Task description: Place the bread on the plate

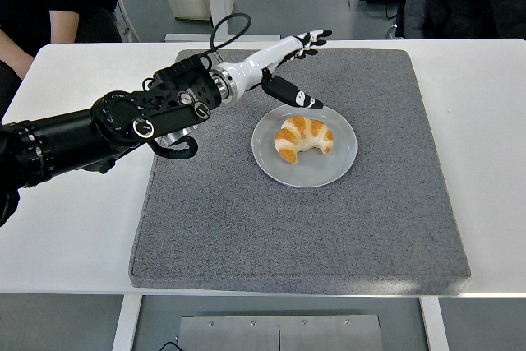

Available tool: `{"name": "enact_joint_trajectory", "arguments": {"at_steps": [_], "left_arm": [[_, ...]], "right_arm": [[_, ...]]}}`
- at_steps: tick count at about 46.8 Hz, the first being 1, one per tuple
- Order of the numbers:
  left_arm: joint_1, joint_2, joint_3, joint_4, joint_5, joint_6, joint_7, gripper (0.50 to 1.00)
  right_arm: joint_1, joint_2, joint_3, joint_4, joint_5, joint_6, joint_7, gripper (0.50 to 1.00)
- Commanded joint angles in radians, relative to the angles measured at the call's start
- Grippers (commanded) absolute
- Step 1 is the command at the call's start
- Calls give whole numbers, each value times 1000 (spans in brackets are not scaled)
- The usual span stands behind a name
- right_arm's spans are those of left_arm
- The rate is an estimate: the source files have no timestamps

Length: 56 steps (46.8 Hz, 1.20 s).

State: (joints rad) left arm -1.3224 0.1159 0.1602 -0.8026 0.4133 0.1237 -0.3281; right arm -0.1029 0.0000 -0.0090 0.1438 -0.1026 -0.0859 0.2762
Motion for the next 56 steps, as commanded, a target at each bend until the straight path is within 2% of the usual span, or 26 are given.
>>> {"name": "enact_joint_trajectory", "arguments": {"at_steps": [1,8,14,24,35,41,44,49,56], "left_arm": [[3,21,-28,2,-34,-1,-8,975],[26,37,-94,11,-142,10,-12,975],[63,33,-148,75,-211,28,-12,975],[161,34,-415,143,-215,24,-8,975],[235,24,-494,165,-220,19,-12,975],[279,22,-605,165,-220,4,-12,975],[296,21,-649,165,-220,-22,-12,975],[312,21,-692,165,-222,-70,-12,975],[327,19,-712,165,-226,-79,-12,975]], "right_arm": [[0,0,0,0,0,0,0,1000],[0,0,0,0,0,0,0,1000],[0,0,0,0,0,0,0,1000],[0,0,0,0,0,0,0,1000],[0,0,1,0,0,0,0,1000],[0,0,1,0,0,0,0,1000],[0,0,1,0,0,0,0,1000],[0,0,1,0,0,0,0,1000],[0,0,1,0,0,0,0,1000]]}}
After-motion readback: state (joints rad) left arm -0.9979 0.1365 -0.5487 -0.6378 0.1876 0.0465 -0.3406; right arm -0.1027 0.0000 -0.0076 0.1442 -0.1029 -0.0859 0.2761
